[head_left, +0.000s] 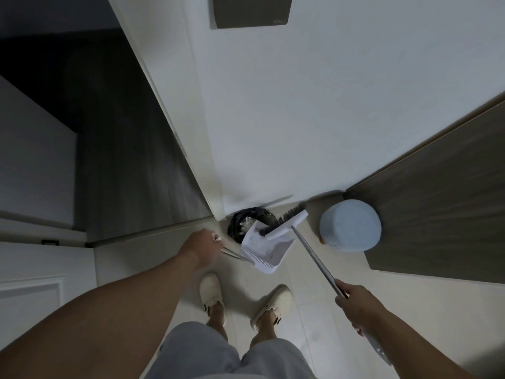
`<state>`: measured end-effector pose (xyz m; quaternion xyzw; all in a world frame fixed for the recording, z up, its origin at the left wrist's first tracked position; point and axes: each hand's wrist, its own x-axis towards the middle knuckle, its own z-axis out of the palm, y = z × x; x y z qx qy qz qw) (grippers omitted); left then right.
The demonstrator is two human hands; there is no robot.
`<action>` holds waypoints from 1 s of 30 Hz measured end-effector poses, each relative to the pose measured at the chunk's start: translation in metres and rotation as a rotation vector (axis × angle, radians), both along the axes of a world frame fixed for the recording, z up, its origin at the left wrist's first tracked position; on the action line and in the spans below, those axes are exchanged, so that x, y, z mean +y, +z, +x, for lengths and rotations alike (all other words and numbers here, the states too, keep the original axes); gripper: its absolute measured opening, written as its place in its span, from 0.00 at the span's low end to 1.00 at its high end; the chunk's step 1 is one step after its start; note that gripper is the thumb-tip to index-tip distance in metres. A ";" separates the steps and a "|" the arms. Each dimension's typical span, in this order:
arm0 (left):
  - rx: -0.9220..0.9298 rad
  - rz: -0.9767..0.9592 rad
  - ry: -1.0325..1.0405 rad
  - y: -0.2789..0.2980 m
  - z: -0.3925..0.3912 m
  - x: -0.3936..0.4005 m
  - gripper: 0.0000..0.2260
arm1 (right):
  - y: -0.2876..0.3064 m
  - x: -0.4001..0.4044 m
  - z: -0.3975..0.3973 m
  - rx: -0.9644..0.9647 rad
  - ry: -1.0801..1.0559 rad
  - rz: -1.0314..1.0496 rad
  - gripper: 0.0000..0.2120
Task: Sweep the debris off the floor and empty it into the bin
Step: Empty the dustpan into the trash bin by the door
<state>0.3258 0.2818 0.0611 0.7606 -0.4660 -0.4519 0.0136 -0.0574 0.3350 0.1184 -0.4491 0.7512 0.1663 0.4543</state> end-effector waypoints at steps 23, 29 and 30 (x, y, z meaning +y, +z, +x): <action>0.351 0.218 0.735 -0.012 0.036 -0.032 0.11 | 0.025 -0.025 -0.003 -0.109 -0.276 -0.010 0.24; 0.352 0.242 0.693 -0.019 0.037 -0.037 0.13 | 0.036 -0.027 -0.003 -0.233 -0.492 0.070 0.19; 0.347 0.237 0.684 -0.018 0.037 -0.038 0.13 | 0.037 -0.026 -0.002 -0.260 -0.560 0.080 0.18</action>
